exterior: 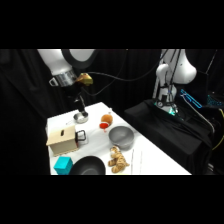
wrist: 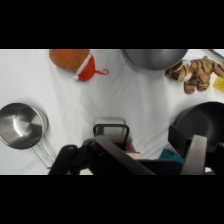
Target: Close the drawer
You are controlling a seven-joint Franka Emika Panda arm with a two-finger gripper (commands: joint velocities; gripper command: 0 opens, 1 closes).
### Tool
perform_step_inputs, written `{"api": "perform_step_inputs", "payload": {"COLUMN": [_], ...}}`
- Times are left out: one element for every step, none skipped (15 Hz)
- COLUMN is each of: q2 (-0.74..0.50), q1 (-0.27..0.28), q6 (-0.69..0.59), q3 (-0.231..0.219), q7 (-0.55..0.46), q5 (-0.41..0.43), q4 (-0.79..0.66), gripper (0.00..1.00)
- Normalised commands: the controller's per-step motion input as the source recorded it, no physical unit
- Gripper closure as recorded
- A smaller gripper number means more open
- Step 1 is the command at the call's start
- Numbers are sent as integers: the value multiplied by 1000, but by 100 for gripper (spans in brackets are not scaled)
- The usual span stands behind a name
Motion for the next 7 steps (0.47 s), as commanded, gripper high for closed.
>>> {"api": "perform_step_inputs", "payload": {"q2": [-446, -409, -368, -317, -278, -252, -258], "q1": [-17, -29, -34, -42, -45, -33, -21], "q6": [-257, -236, -200, -180, -135, -133, -119], "q3": [7, 9, 8, 15, 25, 28, 24], "q7": [-137, -154, -158, -187, -214, -196, -159], "q5": [-42, -19, -7, 24, 52, 49, 31], "q4": [-208, -194, -181, -160, -153, -138, -151], "gripper": [0, 0, 0, 0, 0, 0, 0]}}
